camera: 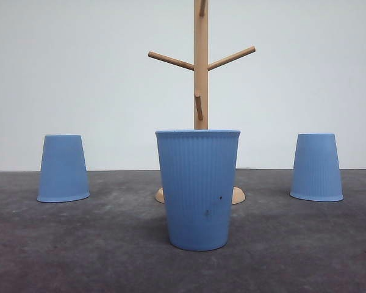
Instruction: Place three cups
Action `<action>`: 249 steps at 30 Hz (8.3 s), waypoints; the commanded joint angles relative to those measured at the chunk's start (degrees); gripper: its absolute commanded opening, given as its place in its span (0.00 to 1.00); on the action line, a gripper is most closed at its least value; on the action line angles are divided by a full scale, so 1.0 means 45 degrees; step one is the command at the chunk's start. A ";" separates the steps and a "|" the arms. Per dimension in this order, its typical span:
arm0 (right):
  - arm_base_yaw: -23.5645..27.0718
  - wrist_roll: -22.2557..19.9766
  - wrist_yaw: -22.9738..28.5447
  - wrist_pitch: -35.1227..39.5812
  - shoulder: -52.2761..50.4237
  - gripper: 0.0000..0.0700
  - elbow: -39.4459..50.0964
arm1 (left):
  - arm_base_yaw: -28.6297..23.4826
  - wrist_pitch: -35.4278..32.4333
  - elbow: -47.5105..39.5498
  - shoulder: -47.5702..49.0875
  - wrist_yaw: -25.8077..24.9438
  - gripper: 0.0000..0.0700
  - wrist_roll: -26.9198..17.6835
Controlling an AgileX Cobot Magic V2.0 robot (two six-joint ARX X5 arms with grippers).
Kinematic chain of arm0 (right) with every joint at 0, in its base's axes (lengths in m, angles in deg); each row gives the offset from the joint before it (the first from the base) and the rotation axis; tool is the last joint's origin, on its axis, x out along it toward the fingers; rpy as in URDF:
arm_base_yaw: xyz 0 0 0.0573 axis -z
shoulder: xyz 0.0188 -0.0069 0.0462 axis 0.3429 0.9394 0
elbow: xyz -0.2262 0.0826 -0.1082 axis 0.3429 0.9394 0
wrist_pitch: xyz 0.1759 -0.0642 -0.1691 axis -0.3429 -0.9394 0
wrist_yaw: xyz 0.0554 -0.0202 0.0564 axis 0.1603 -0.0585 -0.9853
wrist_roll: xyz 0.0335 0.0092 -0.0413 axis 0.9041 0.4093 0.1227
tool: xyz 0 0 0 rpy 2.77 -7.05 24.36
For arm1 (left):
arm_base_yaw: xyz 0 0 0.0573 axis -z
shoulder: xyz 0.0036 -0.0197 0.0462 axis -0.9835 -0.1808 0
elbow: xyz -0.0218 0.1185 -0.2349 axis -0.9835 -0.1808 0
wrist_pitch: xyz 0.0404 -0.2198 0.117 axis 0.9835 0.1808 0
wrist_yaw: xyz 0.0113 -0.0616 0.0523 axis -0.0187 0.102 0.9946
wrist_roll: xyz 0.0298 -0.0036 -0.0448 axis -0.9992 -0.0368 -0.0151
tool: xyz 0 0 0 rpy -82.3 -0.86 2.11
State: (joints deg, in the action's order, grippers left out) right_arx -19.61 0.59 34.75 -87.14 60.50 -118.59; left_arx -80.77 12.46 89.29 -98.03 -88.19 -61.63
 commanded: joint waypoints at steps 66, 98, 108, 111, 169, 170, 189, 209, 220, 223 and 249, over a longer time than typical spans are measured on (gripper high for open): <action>0.0015 -0.1938 -0.1287 -0.2062 0.4483 1.00 -0.2093 | 0.2293 0.2451 0.8704 -1.4614 0.0008 1.00 -0.2847; 0.0015 -0.1953 -0.1287 -0.1909 0.4483 1.00 -0.2103 | 0.2290 0.2117 0.9079 -1.5161 0.0097 0.59 -0.2943; 0.0015 -0.1953 -0.1287 -0.1904 0.4478 1.00 -0.2103 | 0.2254 0.4971 1.1954 -1.5149 -0.0281 0.59 -0.3576; 0.0015 -0.1953 -0.1287 -0.1898 0.4483 1.00 -0.2108 | 0.2216 0.5703 1.3036 -1.5149 -0.1026 0.59 -0.3760; 0.0015 -0.2050 -0.1293 -0.1914 0.4478 1.00 -0.2127 | 0.2899 0.6654 1.8525 -1.8044 -0.9787 0.81 -0.2150; 0.0015 -0.2057 -0.1297 -0.1915 0.4478 1.00 -0.2127 | 0.2832 0.6781 1.8528 -1.8044 -0.9786 0.82 -0.2181; 0.0013 -0.2117 -0.2184 -0.0815 0.4812 0.98 -0.2127 | 0.1879 1.3980 2.4349 -1.8037 -0.2436 0.91 -0.4183; -0.0777 -0.2672 -0.1827 0.1536 0.9745 0.98 -0.3984 | 0.3951 1.4324 1.9779 -1.3899 0.3258 0.90 -0.2794; -0.0845 -0.2818 -0.1608 0.2204 1.2214 0.98 -0.5013 | 0.3932 1.4319 1.2806 -1.0232 0.3600 0.90 -0.2211; -0.0845 -0.2820 -0.1613 0.2585 1.2595 0.95 -0.5047 | 0.3939 1.4319 1.1481 -0.9310 0.3594 0.90 -0.1858; 0.0022 -0.1761 -0.4264 0.2966 1.2840 0.45 -0.6101 | 0.3939 1.4294 0.8189 -0.4668 0.3396 0.90 -0.1035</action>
State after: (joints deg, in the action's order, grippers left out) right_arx -20.25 -9.84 17.07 -74.39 118.33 -144.34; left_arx -63.27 73.96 125.49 -118.68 -72.83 -66.51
